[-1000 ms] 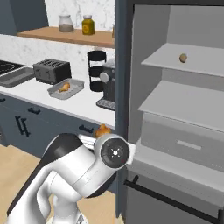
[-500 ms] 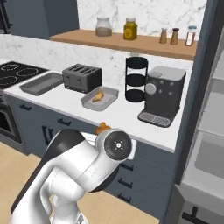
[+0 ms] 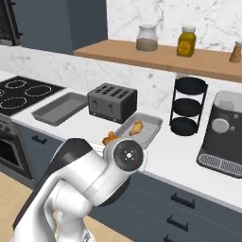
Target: Place one sweet potato and one chicken drumstick in each tupperware on the nearby counter, to pack two identical lunches.
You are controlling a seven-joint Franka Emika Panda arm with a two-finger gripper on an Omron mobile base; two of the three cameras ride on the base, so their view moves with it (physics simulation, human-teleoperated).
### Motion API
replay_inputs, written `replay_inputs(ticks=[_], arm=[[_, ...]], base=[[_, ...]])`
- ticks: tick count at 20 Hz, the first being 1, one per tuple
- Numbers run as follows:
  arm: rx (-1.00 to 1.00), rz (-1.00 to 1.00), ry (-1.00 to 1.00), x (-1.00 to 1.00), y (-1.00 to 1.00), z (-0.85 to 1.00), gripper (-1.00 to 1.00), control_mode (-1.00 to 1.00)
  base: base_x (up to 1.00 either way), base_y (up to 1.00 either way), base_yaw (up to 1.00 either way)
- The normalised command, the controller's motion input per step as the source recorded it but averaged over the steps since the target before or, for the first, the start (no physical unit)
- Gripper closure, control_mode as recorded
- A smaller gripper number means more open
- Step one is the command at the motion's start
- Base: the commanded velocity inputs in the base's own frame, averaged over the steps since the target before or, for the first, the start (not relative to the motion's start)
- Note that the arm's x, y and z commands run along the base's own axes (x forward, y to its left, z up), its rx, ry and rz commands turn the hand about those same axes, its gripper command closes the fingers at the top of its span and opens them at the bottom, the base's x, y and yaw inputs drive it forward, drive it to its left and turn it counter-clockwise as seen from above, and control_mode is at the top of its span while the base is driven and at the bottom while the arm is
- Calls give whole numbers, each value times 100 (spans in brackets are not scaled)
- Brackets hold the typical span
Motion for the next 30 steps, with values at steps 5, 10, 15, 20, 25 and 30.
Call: replay_inputs(ticks=[5,10,15,20,25,30], arm=[[0,0,0,0,0,0,100,100],[0,0,0,0,0,0,100,100],[0,0,0,0,0,0,100,100],[0,0,0,0,0,0,100,100],[-25,-23,15,100,99,-54,100,-100],[-21,-19,29,100,33,-95,100,-100]], base=[[57,100,-5],[63,100,-14],[100,100,-29],[100,100,-31],[0,0,0],[0,0,0]])
